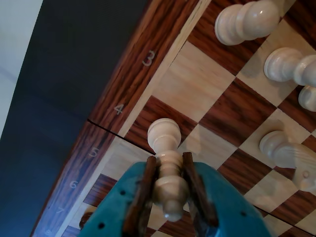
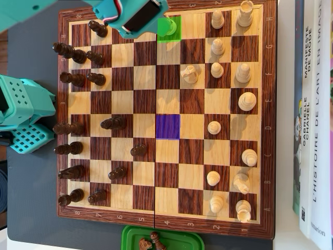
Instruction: Play chess
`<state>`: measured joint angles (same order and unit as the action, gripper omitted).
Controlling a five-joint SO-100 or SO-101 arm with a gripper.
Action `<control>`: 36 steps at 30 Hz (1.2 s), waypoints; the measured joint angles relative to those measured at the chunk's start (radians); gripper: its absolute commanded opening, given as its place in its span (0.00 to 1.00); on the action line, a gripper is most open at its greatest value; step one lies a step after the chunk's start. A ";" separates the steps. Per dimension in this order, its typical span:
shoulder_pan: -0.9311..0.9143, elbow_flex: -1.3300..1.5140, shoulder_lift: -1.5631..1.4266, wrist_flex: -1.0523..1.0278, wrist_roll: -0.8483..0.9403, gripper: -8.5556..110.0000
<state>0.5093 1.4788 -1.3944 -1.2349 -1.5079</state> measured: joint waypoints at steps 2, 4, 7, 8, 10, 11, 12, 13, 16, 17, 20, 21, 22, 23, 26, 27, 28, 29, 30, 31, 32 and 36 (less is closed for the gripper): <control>0.000 0.000 0.000 0.000 0.000 0.13; 0.002 0.000 0.000 0.000 0.000 0.13; 0.009 0.000 0.000 0.000 0.000 0.13; 0.009 0.000 0.000 0.000 0.000 0.13; 0.008 0.000 0.000 0.000 0.000 0.13; 0.008 0.000 0.000 0.000 0.000 0.13; 0.008 0.000 0.000 0.000 0.000 0.13; 0.009 0.000 0.000 0.000 0.000 0.13; 0.008 0.017 0.000 0.003 0.000 0.13; 0.008 0.021 0.000 0.005 0.000 0.13; 0.008 0.026 -0.002 0.005 0.000 0.13; 0.008 0.028 -0.002 0.005 0.000 0.13; 0.008 0.028 -0.002 0.005 0.000 0.13; 0.008 0.028 -0.002 0.006 0.000 0.13; 0.008 0.028 -0.002 0.006 0.000 0.13; 0.008 0.028 -0.002 0.006 0.000 0.13; 0.008 0.028 -0.002 0.006 0.000 0.13; 0.008 0.028 -0.002 0.006 0.000 0.13; 0.008 0.028 -0.002 0.006 0.000 0.13; 0.008 0.028 -0.002 0.006 0.000 0.13; 0.008 0.028 -0.002 0.006 0.000 0.13; 0.008 0.028 -0.002 0.006 0.000 0.13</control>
<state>0.5170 1.5064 -1.3959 -1.2287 -1.5079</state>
